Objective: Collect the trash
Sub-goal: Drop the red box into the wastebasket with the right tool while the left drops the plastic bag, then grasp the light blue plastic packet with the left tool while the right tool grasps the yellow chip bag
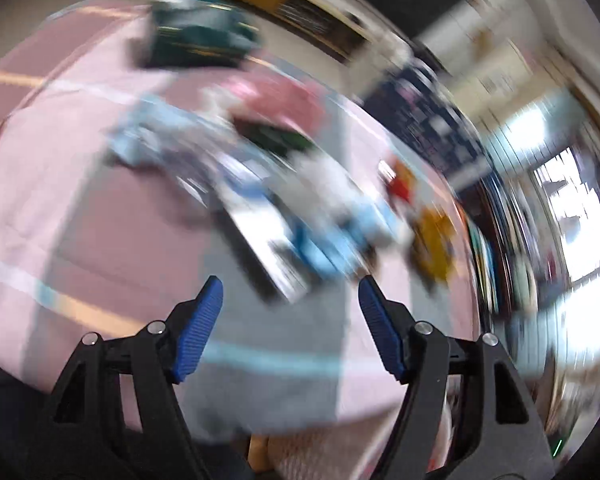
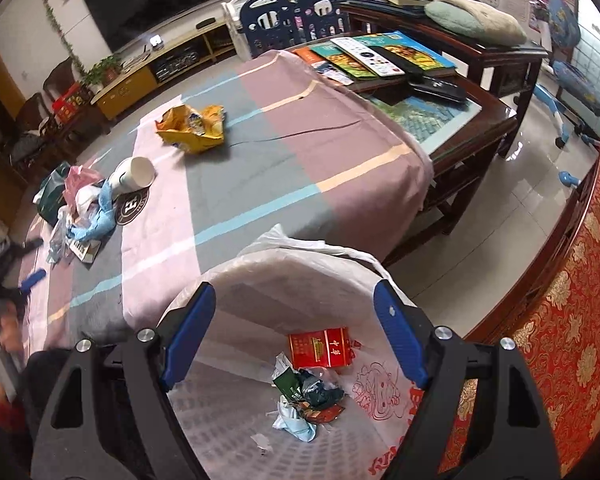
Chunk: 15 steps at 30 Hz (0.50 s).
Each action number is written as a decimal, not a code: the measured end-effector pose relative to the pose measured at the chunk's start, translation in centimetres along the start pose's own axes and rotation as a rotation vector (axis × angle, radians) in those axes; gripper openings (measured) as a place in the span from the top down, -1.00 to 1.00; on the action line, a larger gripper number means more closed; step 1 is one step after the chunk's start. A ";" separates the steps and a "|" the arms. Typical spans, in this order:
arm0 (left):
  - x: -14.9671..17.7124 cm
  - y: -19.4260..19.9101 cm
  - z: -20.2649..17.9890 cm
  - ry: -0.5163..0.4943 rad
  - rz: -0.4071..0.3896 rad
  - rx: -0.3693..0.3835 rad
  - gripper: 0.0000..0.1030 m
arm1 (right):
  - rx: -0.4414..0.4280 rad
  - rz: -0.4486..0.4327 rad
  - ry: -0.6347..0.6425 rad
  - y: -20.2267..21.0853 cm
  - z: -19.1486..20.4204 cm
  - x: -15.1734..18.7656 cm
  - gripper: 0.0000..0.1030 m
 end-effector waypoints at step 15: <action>-5.9 -7.0 3.7 0.154 0.086 -0.079 0.33 | 0.009 0.037 0.059 -1.3 2.0 0.6 -0.55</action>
Point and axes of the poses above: each gripper's, at about its wrist camera, not at the fingertips, and y roughly against the way its jaws point, z to its left, x to its underside, the point moved 8 cm from there along -y, roughly the way its jaws point, and after that the axes turned 7 degrees about y, right-handed, at the moved point
